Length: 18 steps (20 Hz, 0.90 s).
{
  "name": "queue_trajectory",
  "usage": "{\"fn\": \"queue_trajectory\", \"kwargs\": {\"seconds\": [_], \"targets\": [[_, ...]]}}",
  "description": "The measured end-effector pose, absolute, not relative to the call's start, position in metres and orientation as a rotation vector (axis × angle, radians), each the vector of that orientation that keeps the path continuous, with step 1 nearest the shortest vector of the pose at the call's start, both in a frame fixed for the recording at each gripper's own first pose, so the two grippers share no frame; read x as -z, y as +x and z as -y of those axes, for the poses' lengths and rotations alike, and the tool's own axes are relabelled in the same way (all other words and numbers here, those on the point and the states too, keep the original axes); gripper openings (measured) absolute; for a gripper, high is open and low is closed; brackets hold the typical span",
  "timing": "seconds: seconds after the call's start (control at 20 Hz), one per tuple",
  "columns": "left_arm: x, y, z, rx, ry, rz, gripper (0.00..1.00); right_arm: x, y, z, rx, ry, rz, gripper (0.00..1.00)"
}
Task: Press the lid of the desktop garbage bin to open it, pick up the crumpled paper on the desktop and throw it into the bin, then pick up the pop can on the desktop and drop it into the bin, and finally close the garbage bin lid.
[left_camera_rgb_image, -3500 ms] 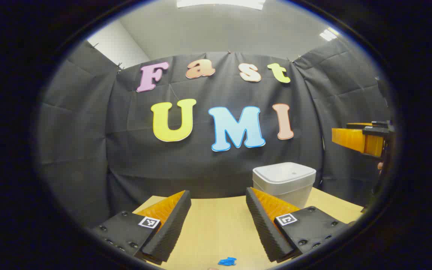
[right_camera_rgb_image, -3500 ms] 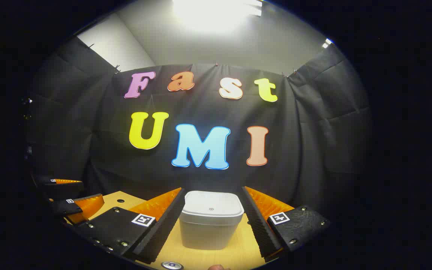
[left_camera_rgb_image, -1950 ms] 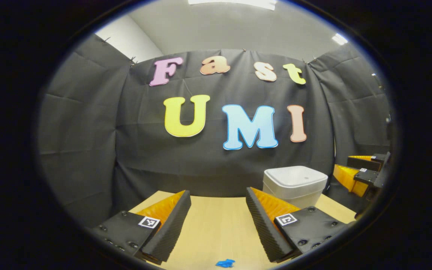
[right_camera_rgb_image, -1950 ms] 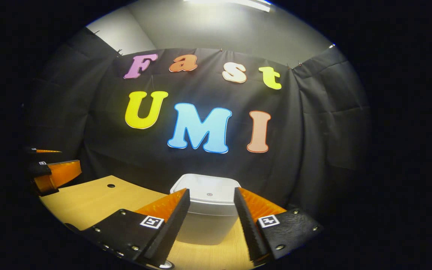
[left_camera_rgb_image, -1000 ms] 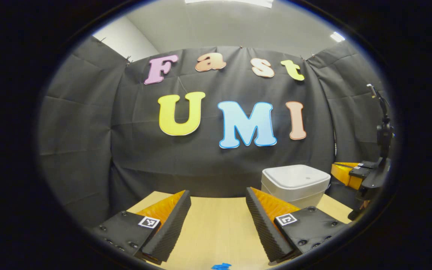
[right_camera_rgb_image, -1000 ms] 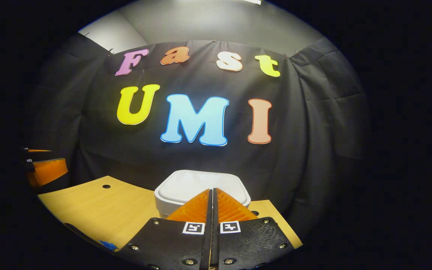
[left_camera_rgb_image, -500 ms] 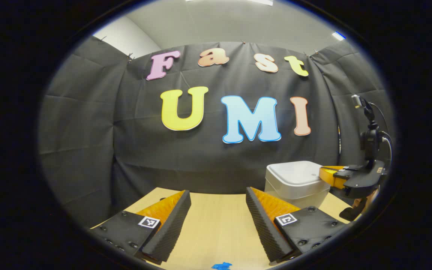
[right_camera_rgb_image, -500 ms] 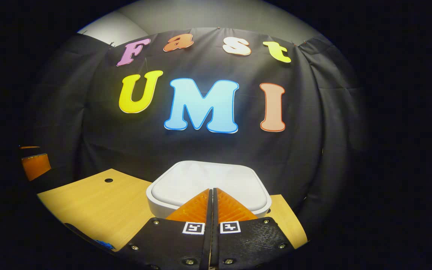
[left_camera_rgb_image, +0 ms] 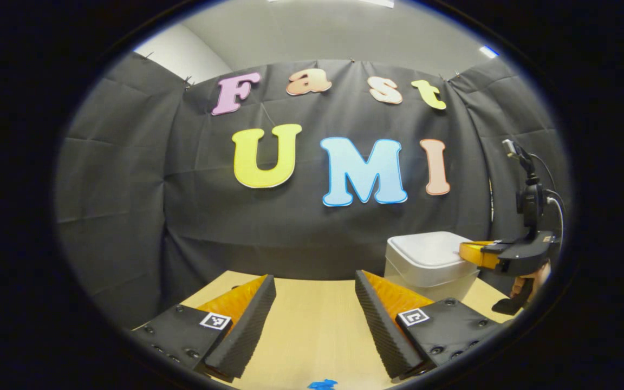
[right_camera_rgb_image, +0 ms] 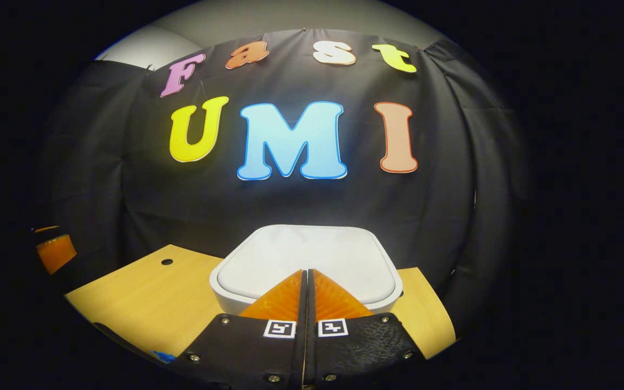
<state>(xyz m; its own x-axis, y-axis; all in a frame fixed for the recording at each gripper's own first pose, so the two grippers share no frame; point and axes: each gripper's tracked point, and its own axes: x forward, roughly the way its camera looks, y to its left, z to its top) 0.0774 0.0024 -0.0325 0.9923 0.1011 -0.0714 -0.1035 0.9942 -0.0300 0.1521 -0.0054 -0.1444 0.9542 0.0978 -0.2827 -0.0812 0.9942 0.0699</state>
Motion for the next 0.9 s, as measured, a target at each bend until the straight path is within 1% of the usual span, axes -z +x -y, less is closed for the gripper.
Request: {"fn": "queue_trajectory", "kwargs": {"seconds": [0.05,0.15,0.3,0.4,0.55,0.65,0.9], "targets": [[0.032,0.077,-0.002,-0.102,-0.031,-0.067,0.93,0.144,0.153,0.005,-0.087,0.043,-0.285,0.01],[0.029,0.076,-0.002,-0.101,-0.027,-0.061,0.99,0.144,0.152,0.005,-0.069,0.020,-0.270,0.01],[0.025,0.072,-0.003,-0.104,-0.028,-0.050,0.99,0.143,0.153,0.006,-0.062,0.025,-0.266,0.01],[0.023,0.069,-0.005,-0.108,-0.033,-0.044,0.99,0.138,0.153,0.008,-0.071,0.086,-0.269,0.01],[0.021,0.062,-0.006,-0.114,-0.033,-0.039,0.99,0.116,0.160,0.016,-0.064,0.116,-0.219,0.00],[0.019,0.057,-0.009,-0.122,-0.032,-0.035,0.99,0.106,0.163,0.019,-0.059,0.136,-0.192,0.02],[0.016,0.050,-0.012,-0.137,-0.039,-0.027,0.99,0.073,0.168,0.021,-0.043,0.121,-0.123,0.02]]}}
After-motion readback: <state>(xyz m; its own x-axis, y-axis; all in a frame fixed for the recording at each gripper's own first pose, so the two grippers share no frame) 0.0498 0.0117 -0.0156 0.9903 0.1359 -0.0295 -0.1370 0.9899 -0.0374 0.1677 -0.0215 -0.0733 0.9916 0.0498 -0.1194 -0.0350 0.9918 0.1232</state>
